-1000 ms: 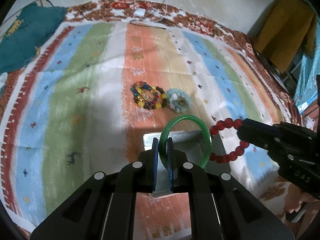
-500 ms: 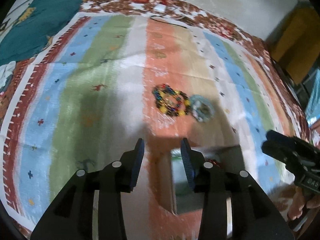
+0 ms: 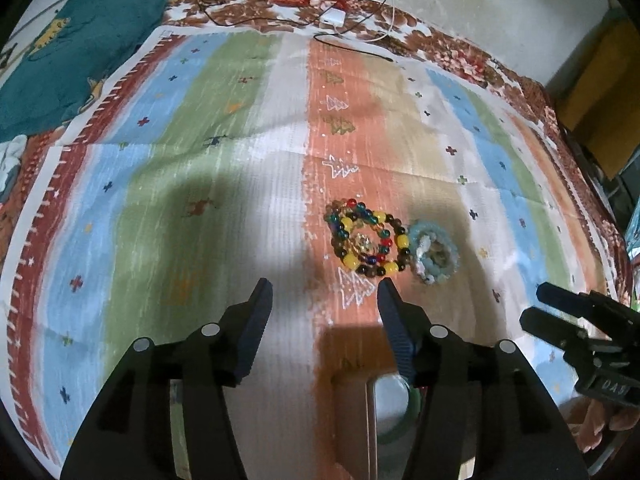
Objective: Organize jewelry
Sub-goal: 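Move the left gripper to a multicolour bead bracelet while the right gripper approaches the light-blue bracelet, then grasp the multicolour bracelet with the left gripper while the right gripper grasps the white bead bracelet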
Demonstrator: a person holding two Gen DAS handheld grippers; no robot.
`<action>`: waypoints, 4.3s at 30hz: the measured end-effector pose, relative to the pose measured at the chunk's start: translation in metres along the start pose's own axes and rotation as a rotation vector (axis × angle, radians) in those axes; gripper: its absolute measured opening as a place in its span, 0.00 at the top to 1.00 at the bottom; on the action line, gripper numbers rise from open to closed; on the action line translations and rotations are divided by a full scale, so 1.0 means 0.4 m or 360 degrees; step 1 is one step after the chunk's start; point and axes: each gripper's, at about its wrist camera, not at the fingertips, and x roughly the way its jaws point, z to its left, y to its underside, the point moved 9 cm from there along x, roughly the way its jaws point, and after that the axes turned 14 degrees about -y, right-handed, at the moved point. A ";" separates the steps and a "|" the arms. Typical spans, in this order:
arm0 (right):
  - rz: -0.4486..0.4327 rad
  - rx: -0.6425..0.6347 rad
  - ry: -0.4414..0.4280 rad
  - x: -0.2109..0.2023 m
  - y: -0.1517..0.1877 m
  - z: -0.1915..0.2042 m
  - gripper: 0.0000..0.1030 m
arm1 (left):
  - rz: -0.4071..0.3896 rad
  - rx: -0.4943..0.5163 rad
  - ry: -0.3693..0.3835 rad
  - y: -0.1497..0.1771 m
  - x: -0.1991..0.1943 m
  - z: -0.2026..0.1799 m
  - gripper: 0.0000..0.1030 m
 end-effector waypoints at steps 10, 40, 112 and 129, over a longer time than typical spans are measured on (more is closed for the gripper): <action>0.0090 0.0030 0.0025 0.067 -0.014 -0.037 0.43 | 0.0034 -0.0006 0.0012 -0.049 0.068 -0.007 0.46; 0.0184 0.0125 0.0045 0.172 -0.047 -0.109 0.43 | 0.0109 0.0101 0.0017 -0.089 0.196 -0.057 0.46; 0.0023 -0.0040 -0.0021 0.067 -0.081 -0.024 0.88 | -0.0044 0.0110 0.0182 -0.124 0.039 -0.084 0.91; -0.0045 -0.0080 0.0003 0.019 -0.073 0.000 0.88 | -0.0108 0.0130 0.0133 -0.100 -0.021 -0.079 0.91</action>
